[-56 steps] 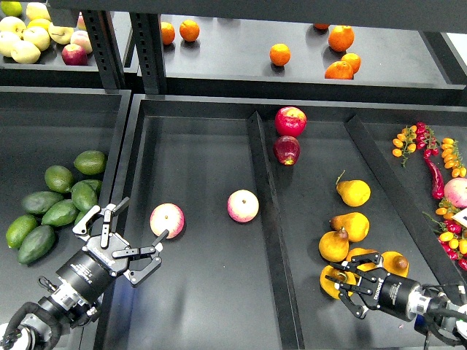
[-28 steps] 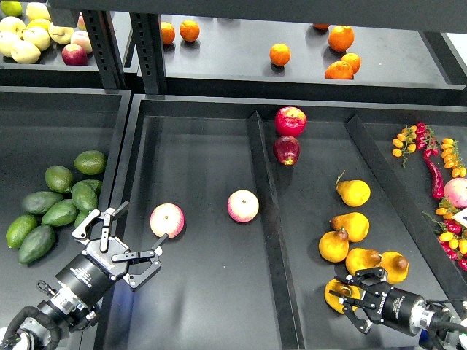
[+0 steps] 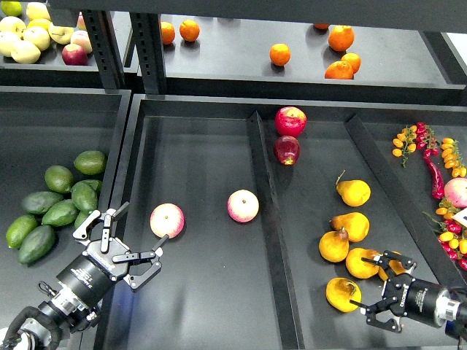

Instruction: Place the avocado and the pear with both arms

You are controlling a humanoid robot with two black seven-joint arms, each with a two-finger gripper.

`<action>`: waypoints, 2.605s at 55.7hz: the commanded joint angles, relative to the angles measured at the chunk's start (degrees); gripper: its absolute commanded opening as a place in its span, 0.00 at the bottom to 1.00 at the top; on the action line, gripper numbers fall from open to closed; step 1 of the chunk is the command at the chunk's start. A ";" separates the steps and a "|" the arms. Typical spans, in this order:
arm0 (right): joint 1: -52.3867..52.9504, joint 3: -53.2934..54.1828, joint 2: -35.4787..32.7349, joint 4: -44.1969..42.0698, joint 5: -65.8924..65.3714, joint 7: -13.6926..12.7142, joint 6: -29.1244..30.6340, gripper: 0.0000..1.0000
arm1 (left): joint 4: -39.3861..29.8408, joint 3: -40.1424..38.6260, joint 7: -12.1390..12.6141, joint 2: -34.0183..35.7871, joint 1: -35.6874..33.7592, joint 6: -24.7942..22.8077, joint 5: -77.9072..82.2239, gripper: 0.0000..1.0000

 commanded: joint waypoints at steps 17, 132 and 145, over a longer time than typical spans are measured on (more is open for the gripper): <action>6.21 0.90 -1.28 3.28 0.02 0.01 0.00 0.99 | 0.09 0.43 0.00 0.00 0.00 0.00 0.00 0.99; -3.55 35.44 35.98 14.53 7.05 8.68 -1.98 1.00 | 3.16 0.26 -3.48 0.00 -8.52 0.00 -0.70 0.99; -0.21 35.44 35.98 15.14 9.34 8.68 -11.55 1.00 | 3.43 -0.45 -6.55 0.00 -14.59 0.00 -2.46 0.99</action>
